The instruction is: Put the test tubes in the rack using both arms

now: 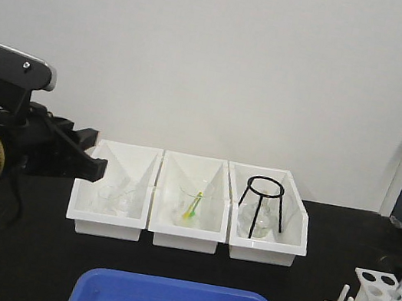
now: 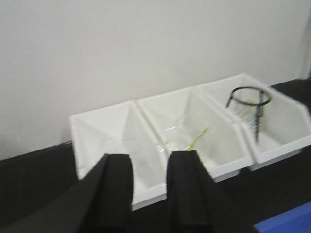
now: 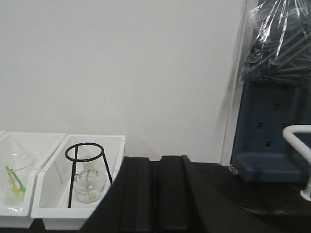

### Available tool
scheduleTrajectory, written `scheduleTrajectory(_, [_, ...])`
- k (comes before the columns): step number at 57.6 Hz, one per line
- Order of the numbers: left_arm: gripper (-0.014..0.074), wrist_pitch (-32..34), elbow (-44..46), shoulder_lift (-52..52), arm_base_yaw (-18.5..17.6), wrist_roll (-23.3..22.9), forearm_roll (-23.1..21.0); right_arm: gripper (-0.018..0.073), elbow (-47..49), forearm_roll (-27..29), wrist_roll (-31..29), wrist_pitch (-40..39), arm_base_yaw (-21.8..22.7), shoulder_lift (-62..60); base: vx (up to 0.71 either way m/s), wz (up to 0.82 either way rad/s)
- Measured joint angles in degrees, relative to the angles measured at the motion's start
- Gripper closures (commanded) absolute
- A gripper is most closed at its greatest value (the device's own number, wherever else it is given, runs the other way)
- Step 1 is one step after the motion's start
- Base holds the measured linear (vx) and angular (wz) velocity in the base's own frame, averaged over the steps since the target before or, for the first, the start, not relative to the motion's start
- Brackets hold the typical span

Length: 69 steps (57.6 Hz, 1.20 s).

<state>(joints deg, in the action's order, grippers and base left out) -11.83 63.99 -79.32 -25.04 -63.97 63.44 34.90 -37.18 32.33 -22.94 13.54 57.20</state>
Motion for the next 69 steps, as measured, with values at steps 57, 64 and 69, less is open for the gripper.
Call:
scheduleTrajectory(57, [0.0617,-6.2,-36.8,44.8,0.0,44.6,-50.8,0.0568,-0.1,-59.2,56.6,5.0,-5.5,-15.6,0.00,0.00])
scheduleTrajectory(64, [0.0617,-6.3,-36.8,46.6,0.0,44.6,-50.9,0.0568,-0.1,-59.2,56.6,5.0,-5.5,-15.6,0.00,0.00])
scheduleTrajectory(69, [0.0617,-6.4,-36.9,46.9,0.0,44.6,-50.9,0.0568,-0.1,-59.2,56.6,4.9,-5.5,-15.6,0.00,0.00])
